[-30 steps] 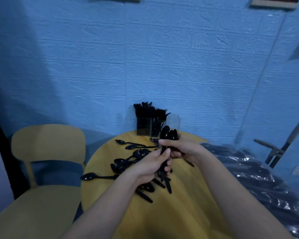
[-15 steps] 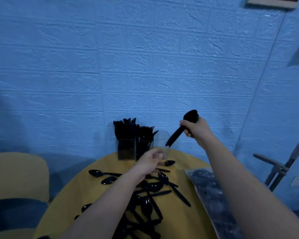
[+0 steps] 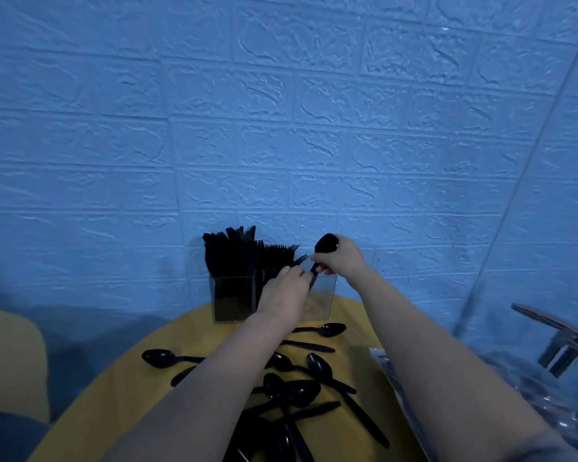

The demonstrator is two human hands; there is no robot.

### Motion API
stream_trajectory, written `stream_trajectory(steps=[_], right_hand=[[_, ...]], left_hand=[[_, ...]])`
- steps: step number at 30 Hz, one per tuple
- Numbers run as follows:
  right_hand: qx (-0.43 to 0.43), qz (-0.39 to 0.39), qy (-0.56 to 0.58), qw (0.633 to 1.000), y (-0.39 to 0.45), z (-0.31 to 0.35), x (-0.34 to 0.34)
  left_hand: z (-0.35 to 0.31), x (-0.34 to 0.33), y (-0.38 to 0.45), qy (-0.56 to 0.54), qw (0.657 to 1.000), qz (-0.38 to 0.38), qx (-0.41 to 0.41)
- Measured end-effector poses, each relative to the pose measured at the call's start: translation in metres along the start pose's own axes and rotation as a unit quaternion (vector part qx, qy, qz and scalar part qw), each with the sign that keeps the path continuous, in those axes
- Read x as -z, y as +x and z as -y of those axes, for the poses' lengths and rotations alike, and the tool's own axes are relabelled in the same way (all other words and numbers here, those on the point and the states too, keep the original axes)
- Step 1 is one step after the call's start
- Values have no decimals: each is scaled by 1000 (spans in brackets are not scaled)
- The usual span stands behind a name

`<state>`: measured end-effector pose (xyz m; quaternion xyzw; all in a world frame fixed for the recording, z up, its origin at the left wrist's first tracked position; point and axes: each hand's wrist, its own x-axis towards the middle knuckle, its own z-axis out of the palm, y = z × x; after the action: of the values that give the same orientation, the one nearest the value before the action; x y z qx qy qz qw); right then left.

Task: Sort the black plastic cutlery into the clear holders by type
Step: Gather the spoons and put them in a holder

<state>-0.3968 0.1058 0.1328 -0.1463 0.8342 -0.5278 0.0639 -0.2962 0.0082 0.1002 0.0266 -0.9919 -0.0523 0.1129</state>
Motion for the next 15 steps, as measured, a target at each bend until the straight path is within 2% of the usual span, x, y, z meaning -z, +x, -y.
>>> stream_trajectory(steps=[6,9,12,15], right_hand=[[25,37,-65,997,-5,-1,13],[55,13,-140,989,-22,1,22],[85,-9,-153,985,-53,4,21],[116,28,-171,978,-91,9,9]], left_hand=[[4,0,-6,-100,995,-1,-1],[9,1,-16,-164,986,-11,1],[13,6,-38,-185,983,-9,8],[21,14,-66,-189,982,-4,28]])
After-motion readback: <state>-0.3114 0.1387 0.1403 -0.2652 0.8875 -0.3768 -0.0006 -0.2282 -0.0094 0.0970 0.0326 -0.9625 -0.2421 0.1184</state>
